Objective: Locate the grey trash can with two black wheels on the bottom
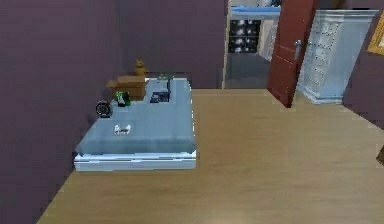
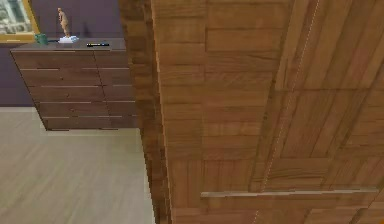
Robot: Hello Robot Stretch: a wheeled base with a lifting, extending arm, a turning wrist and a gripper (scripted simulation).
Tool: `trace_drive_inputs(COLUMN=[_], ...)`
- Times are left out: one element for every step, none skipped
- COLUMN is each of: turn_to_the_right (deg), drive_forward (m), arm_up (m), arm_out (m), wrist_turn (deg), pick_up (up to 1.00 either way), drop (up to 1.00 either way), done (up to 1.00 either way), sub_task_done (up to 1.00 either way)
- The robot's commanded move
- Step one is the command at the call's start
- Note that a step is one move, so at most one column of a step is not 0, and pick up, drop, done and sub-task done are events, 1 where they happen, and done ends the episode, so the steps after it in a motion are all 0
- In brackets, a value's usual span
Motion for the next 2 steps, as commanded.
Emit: trace_drive_inputs(turn_to_the_right=[0.0, 21.0], drive_forward=[0.25, 0.0], arm_up=[0.0, 0.0], arm_out=[0.0, 0.0], wrist_turn=[0.0, 0.0], pick_up=[0.0, 0.0], drop=[0.0, 0.0], done=[0.0, 0.0], sub_task_done=[0.0, 0.0])
